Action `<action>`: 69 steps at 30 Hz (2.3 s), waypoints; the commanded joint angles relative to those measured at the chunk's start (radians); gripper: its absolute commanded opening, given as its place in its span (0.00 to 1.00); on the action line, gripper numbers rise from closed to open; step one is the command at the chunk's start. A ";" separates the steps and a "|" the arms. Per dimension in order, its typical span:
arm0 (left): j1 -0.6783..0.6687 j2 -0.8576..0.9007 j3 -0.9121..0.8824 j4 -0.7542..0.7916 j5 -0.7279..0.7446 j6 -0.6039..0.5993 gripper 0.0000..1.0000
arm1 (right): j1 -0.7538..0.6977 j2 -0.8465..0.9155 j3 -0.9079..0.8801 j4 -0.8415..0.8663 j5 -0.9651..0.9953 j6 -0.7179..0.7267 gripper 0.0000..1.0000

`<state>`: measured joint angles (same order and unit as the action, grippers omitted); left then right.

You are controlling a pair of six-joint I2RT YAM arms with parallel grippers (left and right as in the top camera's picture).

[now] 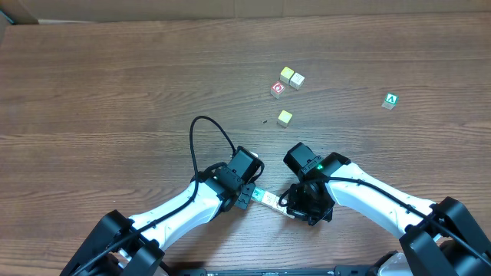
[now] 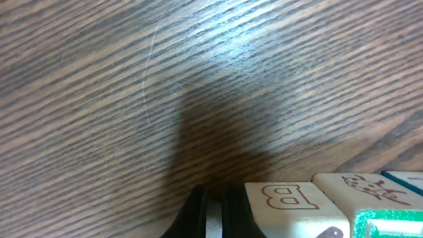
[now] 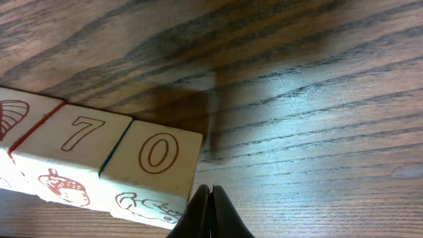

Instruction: Flip 5 blocks

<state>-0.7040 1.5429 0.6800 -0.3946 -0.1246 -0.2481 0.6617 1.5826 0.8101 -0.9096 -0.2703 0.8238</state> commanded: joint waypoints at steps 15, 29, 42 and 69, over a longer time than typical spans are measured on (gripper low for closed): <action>0.005 0.052 -0.028 0.019 0.013 0.249 0.04 | 0.007 0.000 -0.006 -0.011 -0.002 0.155 0.04; 0.005 0.052 -0.028 0.033 0.013 0.278 0.04 | 0.074 0.000 -0.006 0.015 0.000 0.283 0.04; 0.005 0.052 -0.028 0.042 0.013 0.316 0.04 | 0.148 0.000 -0.006 0.045 0.007 0.346 0.04; 0.005 0.052 -0.028 0.102 0.039 0.423 0.04 | 0.207 0.000 -0.006 0.100 0.006 0.466 0.04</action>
<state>-0.6975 1.5631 0.6758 -0.2905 -0.1585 0.1387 0.8436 1.5826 0.7998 -0.8604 -0.2615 1.2652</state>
